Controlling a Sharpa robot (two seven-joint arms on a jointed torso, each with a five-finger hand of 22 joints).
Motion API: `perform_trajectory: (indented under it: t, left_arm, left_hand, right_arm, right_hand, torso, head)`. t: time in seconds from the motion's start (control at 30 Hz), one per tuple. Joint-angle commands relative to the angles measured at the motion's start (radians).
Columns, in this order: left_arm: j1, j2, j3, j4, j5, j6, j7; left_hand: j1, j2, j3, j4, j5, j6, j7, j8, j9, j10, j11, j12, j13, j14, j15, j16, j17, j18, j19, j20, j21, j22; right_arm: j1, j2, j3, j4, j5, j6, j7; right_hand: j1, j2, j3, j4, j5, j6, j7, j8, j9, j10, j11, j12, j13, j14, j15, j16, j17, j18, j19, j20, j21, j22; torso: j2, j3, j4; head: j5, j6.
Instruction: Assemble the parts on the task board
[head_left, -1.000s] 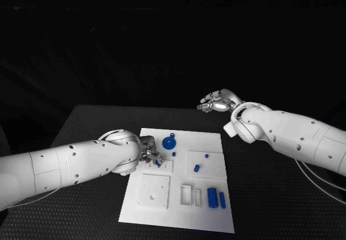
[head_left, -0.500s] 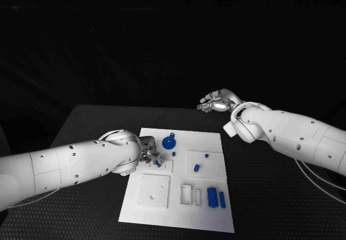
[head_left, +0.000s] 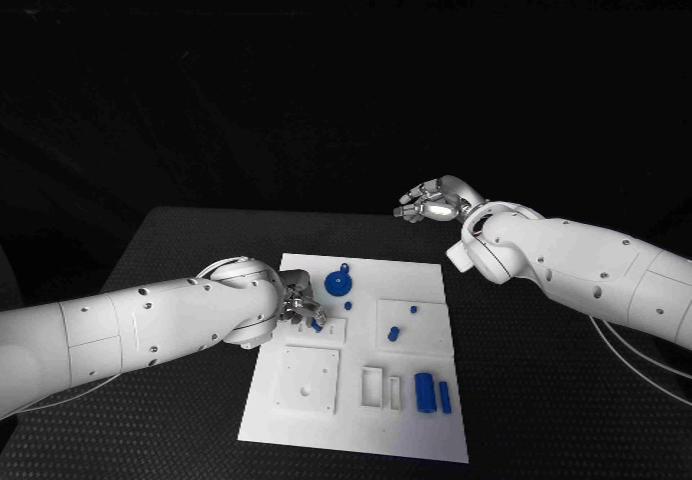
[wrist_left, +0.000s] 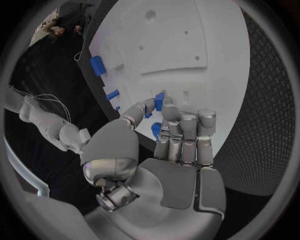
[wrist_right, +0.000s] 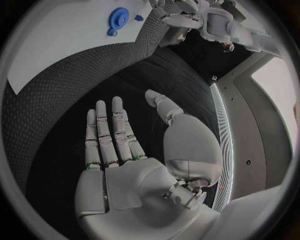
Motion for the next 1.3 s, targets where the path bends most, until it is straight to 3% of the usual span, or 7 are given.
perform_trajectory:
  t: [0.03,1.3]
  left_arm:
    - [-0.003,-0.001,-0.001,0.002,0.005,0.025,0.002]
    - [-0.007,-0.006,-0.001,-0.002,0.022,0.040,-0.001]
  left_hand:
    - [0.006,0.009,0.046,-0.030,0.041,0.067,-0.064,0.003,0.002,0.092,-0.104,0.004,0.002,0.093,-0.149,0.006,0.002,0.050,0.009,-0.142,0.006,0.018]
    - [0.006,0.007,0.047,-0.029,0.033,0.070,-0.064,-0.001,0.002,0.091,-0.104,0.006,0.005,0.093,-0.150,0.007,0.001,0.050,0.009,-0.142,0.008,0.018]
  right_arm:
    - [0.001,0.001,0.001,0.001,-0.009,0.013,0.004]
    - [0.000,0.003,0.001,0.001,-0.009,0.014,0.003]
  right_hand:
    - [0.002,0.002,-0.004,0.001,0.005,0.014,0.009,0.006,-0.002,-0.081,0.052,-0.006,-0.001,-0.006,-0.001,-0.006,-0.001,-0.010,-0.004,-0.001,-0.006,0.002]
    - [0.002,0.002,-0.004,0.001,0.006,0.014,0.009,0.007,-0.003,-0.083,0.053,-0.006,-0.009,-0.010,0.001,-0.007,-0.004,-0.010,-0.007,0.000,-0.010,0.004]
  torso:
    - [0.000,-0.0002,0.0007]
    - [0.000,0.0002,-0.0006]
  head:
    - [0.001,-0.001]
    - [0.003,-0.001]
